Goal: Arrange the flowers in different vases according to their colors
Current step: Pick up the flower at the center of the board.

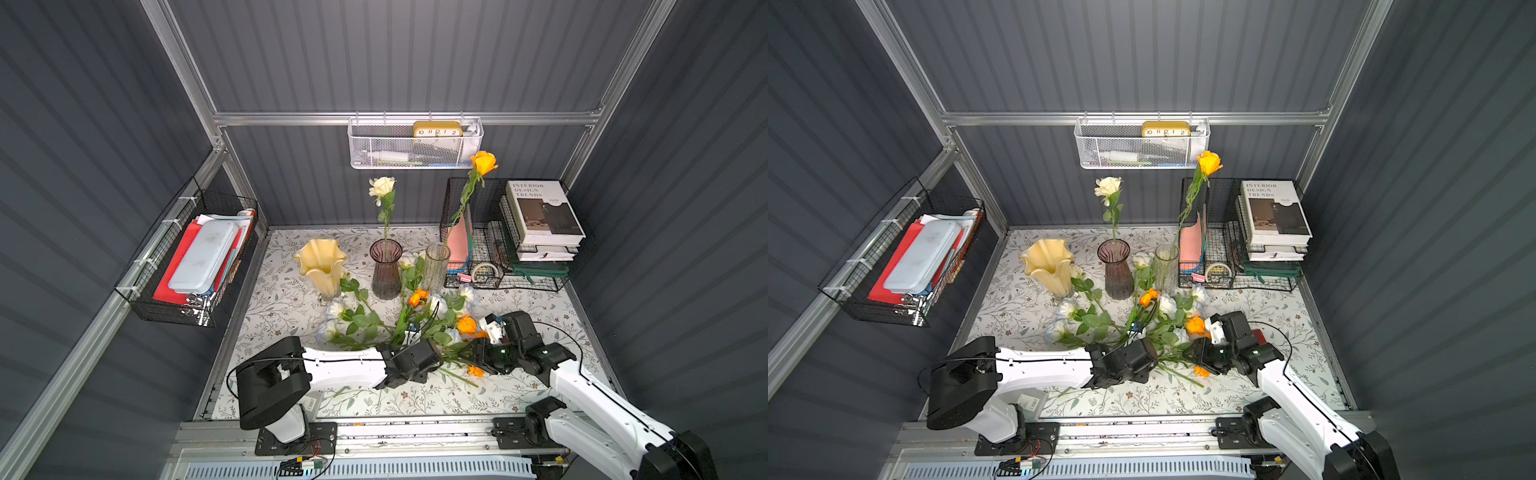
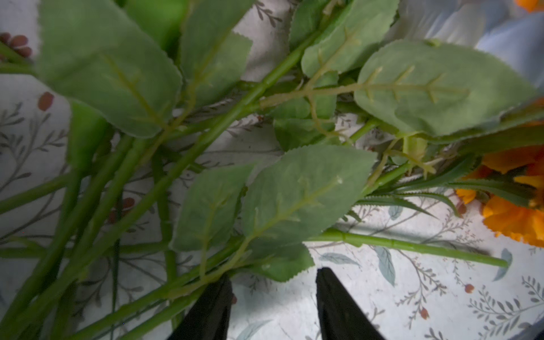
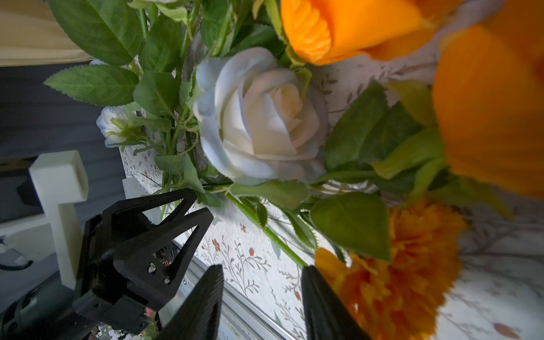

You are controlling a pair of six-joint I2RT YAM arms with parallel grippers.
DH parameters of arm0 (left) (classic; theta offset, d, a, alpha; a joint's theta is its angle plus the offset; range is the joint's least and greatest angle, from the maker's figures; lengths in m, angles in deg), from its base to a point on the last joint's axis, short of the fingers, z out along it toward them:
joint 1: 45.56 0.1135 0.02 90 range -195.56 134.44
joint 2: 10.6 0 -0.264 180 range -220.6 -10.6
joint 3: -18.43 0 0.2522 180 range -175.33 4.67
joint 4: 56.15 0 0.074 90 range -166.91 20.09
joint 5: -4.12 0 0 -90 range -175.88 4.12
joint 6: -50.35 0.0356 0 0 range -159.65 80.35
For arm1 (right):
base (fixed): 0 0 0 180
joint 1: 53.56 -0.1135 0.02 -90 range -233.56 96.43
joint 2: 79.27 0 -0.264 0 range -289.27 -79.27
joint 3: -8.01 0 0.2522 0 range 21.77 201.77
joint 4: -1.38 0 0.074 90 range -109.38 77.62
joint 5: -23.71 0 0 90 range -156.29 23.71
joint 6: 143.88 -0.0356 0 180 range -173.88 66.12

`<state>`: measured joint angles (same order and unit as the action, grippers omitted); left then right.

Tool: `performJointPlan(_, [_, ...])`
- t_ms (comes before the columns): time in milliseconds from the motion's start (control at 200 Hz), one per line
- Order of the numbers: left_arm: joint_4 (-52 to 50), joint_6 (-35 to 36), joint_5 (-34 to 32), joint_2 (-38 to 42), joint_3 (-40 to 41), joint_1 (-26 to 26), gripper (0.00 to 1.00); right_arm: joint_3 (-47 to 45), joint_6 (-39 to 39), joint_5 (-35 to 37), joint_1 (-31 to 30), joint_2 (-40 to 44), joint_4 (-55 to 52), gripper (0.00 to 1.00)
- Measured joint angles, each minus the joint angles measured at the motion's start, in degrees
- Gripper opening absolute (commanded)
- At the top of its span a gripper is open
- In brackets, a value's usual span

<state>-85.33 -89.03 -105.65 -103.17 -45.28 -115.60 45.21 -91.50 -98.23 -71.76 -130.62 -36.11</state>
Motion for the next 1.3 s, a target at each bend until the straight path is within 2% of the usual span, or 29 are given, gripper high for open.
performJointPlan(175, [0.15, 0.0, -0.2, -0.59, 0.02, 0.33, 0.51, -0.33, 0.0, -0.02, 0.0, 0.0, 0.07, 0.48])
performJointPlan(420, [-0.57, -1.38, -1.92, 1.79, 0.63, 0.39, 0.59, -0.33, 0.0, -0.07, 0.0, -0.76, 0.2, 0.48])
performJointPlan(545, [-0.92, -1.68, -2.12, 2.12, 0.66, 0.68, 0.59, -0.33, 0.0, -0.24, 0.0, -1.31, 0.31, 0.48])
performJointPlan(760, [-0.5, -1.57, -0.61, -2.12, 0.81, 0.72, 0.56, -0.35, -0.02, -0.42, 0.0, -1.18, 0.44, 0.48])
performJointPlan(1056, [0.24, -0.35, 1.7, -2.12, 0.94, 0.52, 0.57, -0.7, -0.02, -0.42, 0.0, -0.79, 0.48, 0.48])
performJointPlan(1141, [0.5, 0.31, 2.67, -2.08, 0.94, 0.31, 0.56, -0.98, -0.02, -0.44, 0.0, -0.72, 0.55, 0.48])
performJointPlan(1301, [0.85, 1.51, 4.22, -2.29, 0.94, -0.11, 0.45, -1.29, -0.02, -0.42, 0.0, -0.46, 0.52, 0.48])
